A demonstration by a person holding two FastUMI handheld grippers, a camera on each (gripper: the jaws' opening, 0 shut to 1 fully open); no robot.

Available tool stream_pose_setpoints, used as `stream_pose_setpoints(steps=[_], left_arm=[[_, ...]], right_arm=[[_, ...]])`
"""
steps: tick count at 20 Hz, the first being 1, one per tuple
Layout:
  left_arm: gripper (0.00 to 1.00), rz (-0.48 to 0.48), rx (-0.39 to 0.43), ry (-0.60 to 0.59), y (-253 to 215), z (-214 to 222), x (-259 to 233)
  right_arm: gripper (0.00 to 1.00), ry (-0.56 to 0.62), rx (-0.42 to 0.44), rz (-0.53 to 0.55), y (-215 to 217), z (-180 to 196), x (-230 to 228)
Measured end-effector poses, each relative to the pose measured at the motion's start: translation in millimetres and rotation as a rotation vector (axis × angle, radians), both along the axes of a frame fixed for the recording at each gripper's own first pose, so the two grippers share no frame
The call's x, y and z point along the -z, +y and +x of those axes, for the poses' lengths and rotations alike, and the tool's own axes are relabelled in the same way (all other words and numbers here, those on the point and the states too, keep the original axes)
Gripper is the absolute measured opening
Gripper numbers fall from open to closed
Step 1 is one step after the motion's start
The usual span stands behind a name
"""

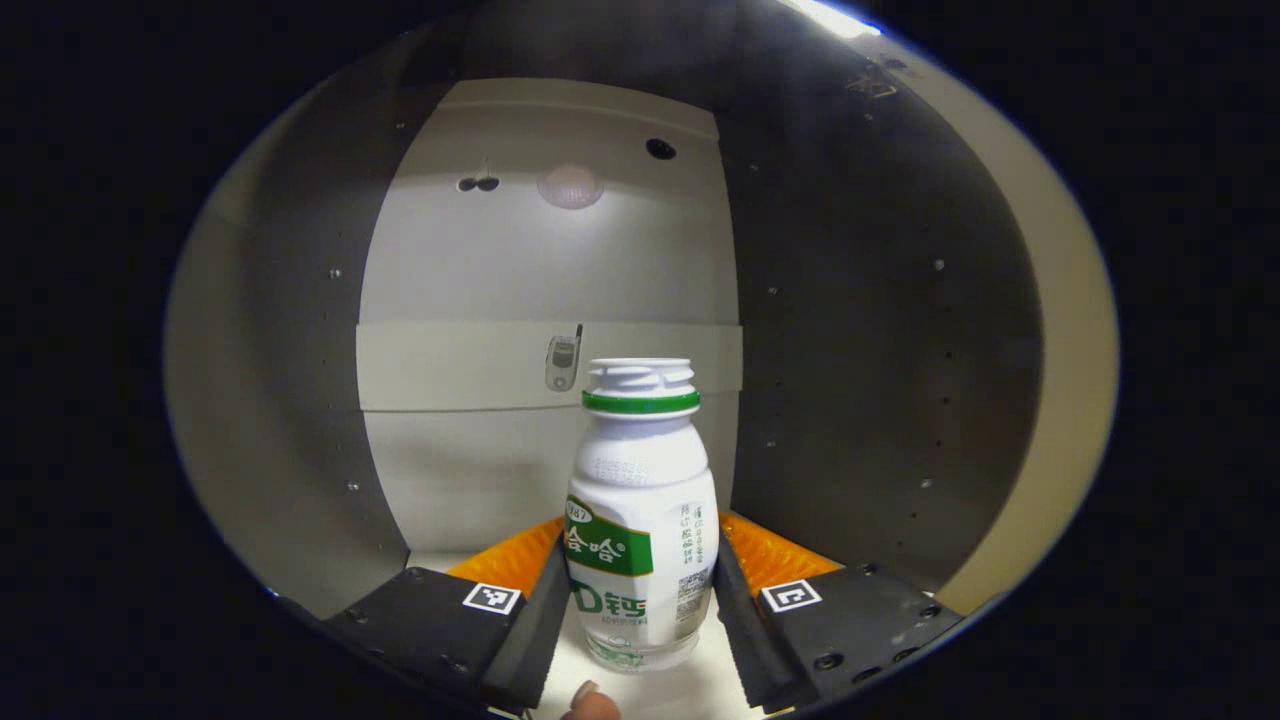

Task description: Open the cabinet door with the right hand, grasp the bottle in the cabinet with the left hand and place it on the coaster, then close the cabinet door with the right hand.

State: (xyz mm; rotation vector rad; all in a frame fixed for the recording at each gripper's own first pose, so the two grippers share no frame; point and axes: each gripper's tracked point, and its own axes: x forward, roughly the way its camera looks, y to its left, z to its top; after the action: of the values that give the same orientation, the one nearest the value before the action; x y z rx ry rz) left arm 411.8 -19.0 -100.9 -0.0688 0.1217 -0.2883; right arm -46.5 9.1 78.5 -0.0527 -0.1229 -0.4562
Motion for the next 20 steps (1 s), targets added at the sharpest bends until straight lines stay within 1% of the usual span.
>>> stream_pose_setpoints(steps=[2,6,8,11,16,18,20], left_arm=[[0.73,0.012,0.010,-0.041,1.8,-27.6,-18.8],[0.73,0.031,0.068,-0.112,3.6,-80.0,-52.4],[0.72,0.038,0.093,-0.126,5.1,-115.0,-61.8],[0.72,0.041,0.072,-0.124,16.3,-171.3,-70.8],[0.72,0.045,-0.052,-0.099,57.5,-272.4,-66.9],[0.72,0.047,-0.117,-0.083,75.6,-308.8,-60.9],[0.72,0.071,-0.196,-0.064,94.3,-341.3,-52.9]], right_arm=[[0.14,-0.008,-0.026,0.004,2.5,0.2,-0.7],[0.14,-0.015,-0.140,0.004,16.3,-11.7,2.6],[0.14,0.005,-0.213,0.010,22.6,-8.2,7.5],[0.14,0.041,-0.356,-0.015,34.4,-1.6,15.7],[0.14,0.130,-0.636,-0.004,62.3,10.4,40.9],[0.14,0.149,-0.721,-0.023,72.1,14.6,45.9],[0.14,0.158,-0.779,-0.048,82.1,20.8,50.9]])
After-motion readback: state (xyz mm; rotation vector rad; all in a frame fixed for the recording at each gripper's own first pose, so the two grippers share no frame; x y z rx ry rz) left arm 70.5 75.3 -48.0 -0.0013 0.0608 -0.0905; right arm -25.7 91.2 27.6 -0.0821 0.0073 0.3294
